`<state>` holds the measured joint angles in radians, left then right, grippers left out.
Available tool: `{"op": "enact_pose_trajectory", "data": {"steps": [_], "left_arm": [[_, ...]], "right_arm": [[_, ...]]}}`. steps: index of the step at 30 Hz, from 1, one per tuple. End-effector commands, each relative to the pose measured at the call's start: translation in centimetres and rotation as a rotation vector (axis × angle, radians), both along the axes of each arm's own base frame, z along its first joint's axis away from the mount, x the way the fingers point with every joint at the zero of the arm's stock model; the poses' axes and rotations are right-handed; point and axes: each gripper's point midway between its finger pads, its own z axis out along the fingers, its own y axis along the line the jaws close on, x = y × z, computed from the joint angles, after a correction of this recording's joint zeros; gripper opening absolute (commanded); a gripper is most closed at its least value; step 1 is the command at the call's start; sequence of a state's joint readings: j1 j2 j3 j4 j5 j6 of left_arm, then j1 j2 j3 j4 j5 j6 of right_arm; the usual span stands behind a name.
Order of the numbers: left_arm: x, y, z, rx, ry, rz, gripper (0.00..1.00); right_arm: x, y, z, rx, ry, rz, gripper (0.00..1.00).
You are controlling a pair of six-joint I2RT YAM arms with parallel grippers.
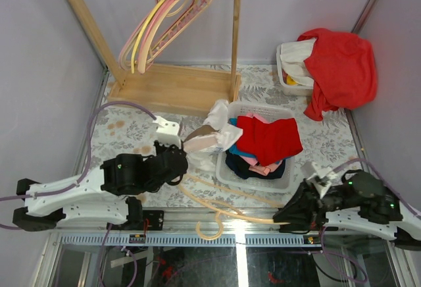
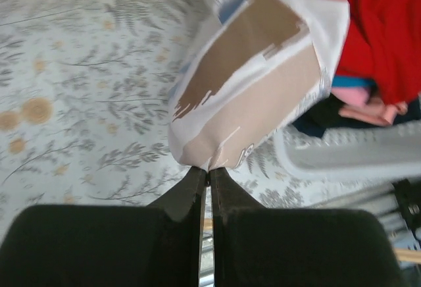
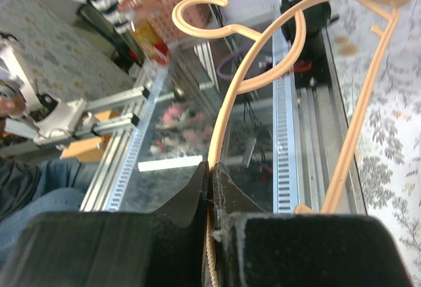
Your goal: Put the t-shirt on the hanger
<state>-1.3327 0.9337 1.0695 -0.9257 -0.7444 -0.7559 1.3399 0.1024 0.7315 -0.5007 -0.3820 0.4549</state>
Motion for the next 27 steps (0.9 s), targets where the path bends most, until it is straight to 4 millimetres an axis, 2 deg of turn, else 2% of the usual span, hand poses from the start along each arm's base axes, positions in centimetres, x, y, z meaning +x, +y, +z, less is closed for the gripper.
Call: {"op": "enact_pose_trajectory", "data": {"steps": [1, 4, 10, 13, 18, 20, 23, 25, 27], "left_arm": [[2.1, 5.1, 1.0, 0.055, -0.060, 0.247, 0.00], [2.9, 6.7, 1.3, 0.091, -0.072, 0.303, 0.00], [3.1, 10.4, -0.5, 0.179, -0.038, 0.412, 0.00], [2.7, 9.8, -1.2, 0.141, -0.002, 0.393, 0.00], [2.3, 7.8, -2.9, 0.121, 0.068, 0.340, 0.00], [1.9, 6.2, -4.2, 0.094, 0.119, 0.309, 0.00], [1.2, 4.0, -7.4, 0.047, 0.198, 0.258, 0.00], [0.6, 3.3, -9.5, 0.034, 0.242, 0.240, 0.00], [0.1, 3.3, -10.8, 0.026, 0.277, 0.251, 0.04]], "right_arm": [[-0.6, 2.1, -2.4, -0.068, -0.017, 0.078, 0.00], [-0.3, 2.0, -2.3, -0.047, -0.017, 0.057, 0.00], [2.5, 0.2, 1.0, 0.028, -0.040, -0.142, 0.00], [3.3, -0.5, 2.5, 0.082, -0.046, -0.197, 0.00], [6.1, -0.8, 2.9, 0.079, -0.050, -0.355, 0.00], [7.2, 0.2, 2.3, 0.029, -0.057, -0.402, 0.00], [8.1, 3.0, -0.1, -0.115, -0.063, -0.408, 0.00], [7.5, 5.4, -2.5, -0.241, -0.053, -0.338, 0.10], [6.5, 7.2, -4.4, -0.347, -0.037, -0.253, 0.20]]}}
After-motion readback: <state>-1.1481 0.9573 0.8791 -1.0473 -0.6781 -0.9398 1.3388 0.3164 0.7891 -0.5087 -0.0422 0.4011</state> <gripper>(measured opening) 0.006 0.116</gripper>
